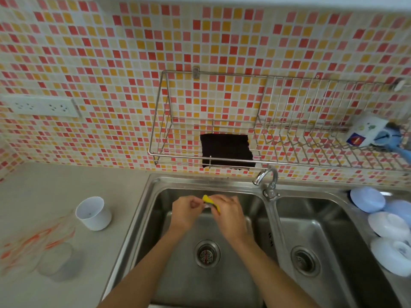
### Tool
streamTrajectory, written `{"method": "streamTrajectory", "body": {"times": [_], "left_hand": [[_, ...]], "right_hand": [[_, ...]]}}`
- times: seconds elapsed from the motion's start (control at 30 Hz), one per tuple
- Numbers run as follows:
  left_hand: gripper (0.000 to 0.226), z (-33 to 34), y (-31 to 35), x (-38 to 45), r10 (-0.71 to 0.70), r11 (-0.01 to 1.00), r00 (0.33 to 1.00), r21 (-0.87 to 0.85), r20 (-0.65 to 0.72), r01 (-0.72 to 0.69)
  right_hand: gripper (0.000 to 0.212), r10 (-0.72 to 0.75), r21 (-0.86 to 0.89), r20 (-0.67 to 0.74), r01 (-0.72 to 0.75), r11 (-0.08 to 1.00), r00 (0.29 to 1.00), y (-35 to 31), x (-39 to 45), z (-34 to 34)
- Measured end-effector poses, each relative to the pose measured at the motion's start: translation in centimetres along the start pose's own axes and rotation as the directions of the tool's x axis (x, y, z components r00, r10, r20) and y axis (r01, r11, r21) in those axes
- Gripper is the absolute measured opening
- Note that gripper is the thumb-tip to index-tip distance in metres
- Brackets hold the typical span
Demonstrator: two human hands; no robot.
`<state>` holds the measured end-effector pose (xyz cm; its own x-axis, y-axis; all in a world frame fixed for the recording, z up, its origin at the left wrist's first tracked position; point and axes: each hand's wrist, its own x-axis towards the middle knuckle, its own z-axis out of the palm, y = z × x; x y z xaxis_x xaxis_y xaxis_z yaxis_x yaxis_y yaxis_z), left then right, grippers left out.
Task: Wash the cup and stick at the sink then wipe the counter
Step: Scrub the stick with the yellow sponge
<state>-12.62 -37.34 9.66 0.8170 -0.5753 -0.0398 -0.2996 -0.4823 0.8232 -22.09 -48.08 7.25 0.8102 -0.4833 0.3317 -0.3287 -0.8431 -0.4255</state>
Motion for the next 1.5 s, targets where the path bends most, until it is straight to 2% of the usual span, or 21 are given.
{"method": "streamTrajectory", "body": {"times": [0.07, 0.2, 0.37, 0.43, 0.5, 0.57, 0.6, 0.63, 0.7, 0.77, 0.87, 0.97, 1.0, 1.13, 1.27, 1.37, 1.43, 1.5], "left_hand": [[0.006, -0.1, -1.1, 0.5, -0.005, 1.000, 1.000, 0.023, -0.022, 0.006], [0.005, -0.9, -1.7, 0.9, -0.049, 0.995, 0.999, -0.092, 0.000, 0.049], [0.006, -1.2, -2.2, 1.5, -0.032, 0.983, 0.998, -0.176, 0.061, 0.042], [0.017, -1.6, -2.3, 1.5, 0.063, 0.991, 0.994, -0.127, 0.090, -0.051], [0.027, -1.9, -2.4, 1.5, 0.219, 0.976, 0.964, -0.029, 0.150, -0.217], [0.023, -2.0, -2.1, 1.4, 0.337, 0.935, 0.930, 0.066, 0.148, -0.350], [0.018, -1.9, -1.9, 1.3, 0.357, 0.927, 0.927, 0.080, 0.118, -0.367], [0.014, -1.8, -1.5, 1.3, 0.336, 0.938, 0.939, 0.063, 0.076, -0.341], [0.009, -1.3, -1.0, 1.2, 0.225, 0.974, 0.974, -0.025, -0.012, -0.225], [0.010, -0.7, -0.6, 1.3, 0.099, 0.985, 0.995, -0.138, -0.030, -0.102], [0.016, 0.0, 0.1, 1.2, -0.008, 0.955, 1.000, -0.297, 0.010, 0.011], [0.018, 0.2, 0.9, 1.0, -0.096, 0.916, 0.995, -0.392, -0.006, 0.086], [0.019, 0.3, 1.1, 0.9, -0.118, 0.904, 0.993, -0.415, -0.006, 0.105], [0.025, 0.6, 1.4, 0.8, -0.187, 0.873, 0.982, -0.453, 0.032, 0.181], [0.026, 0.6, 1.4, 0.4, -0.197, 0.849, 0.980, -0.492, 0.044, 0.192], [0.026, 0.2, 1.5, 0.4, -0.186, 0.852, 0.978, -0.480, 0.097, 0.209], [0.024, -0.3, 1.4, 0.5, -0.127, 0.906, 0.987, -0.394, 0.102, 0.158], [0.016, -0.9, 1.3, 0.6, 0.015, 0.979, 0.999, -0.202, 0.043, -0.006]], "right_hand": [[0.036, 0.045, 0.045, -0.028, -0.044, 0.998, 0.999, 0.0, -0.6, 0.2], [0.047, 0.000, -0.026, 0.063, 0.001, 1.000, 0.998, 0.2, -1.0, 0.2], [0.033, -0.073, -0.167, 0.065, 0.083, 0.982, 0.995, 1.1, 1.0, 0.9], [0.029, -0.092, -0.176, 0.094, 0.107, 0.979, 0.991, 1.4, 1.8, 0.5], [0.024, -0.097, -0.144, 0.148, 0.119, 0.982, 0.984, 1.4, 2.4, -0.2], [0.022, -0.120, -0.102, 0.209, 0.144, 0.984, 0.970, 1.4, 3.0, -0.7], [0.022, -0.119, -0.091, 0.217, 0.142, 0.986, 0.969, 1.4, 3.2, -1.0], [0.023, -0.095, -0.097, 0.196, 0.115, 0.989, 0.976, 1.4, 3.3, -1.2], [0.028, 0.023, -0.099, 0.055, -0.018, 0.995, 0.998, 0.9, 2.8, -1.5], [0.034, 0.072, -0.063, -0.076, -0.077, 0.995, 0.995, -1.1, 1.4, -1.6], [0.044, -0.026, -0.100, -0.137, 0.012, 0.995, 0.990, -2.7, -0.4, -1.2], [0.044, 0.189, -0.073, -0.175, -0.204, 0.976, 0.966, -0.6, 0.1, -1.4], [0.044, 0.214, -0.063, -0.186, -0.229, 0.971, 0.959, -0.4, 0.1, -1.5], [0.047, -0.054, -0.150, -0.194, 0.025, 0.988, 0.980, -2.4, -1.0, -1.1], [0.047, 0.033, -0.179, -0.196, -0.069, 0.981, 0.980, -0.1, 0.3, -1.8], [0.037, -0.076, -0.240, -0.120, 0.046, 0.970, 0.990, 1.1, 1.2, -1.9], [0.030, -0.164, -0.275, -0.015, 0.154, 0.949, 0.986, 1.6, 2.0, -2.4], [0.026, -0.193, -0.267, 0.118, 0.219, 0.939, 0.974, 2.0, 2.8, -3.2]]}}
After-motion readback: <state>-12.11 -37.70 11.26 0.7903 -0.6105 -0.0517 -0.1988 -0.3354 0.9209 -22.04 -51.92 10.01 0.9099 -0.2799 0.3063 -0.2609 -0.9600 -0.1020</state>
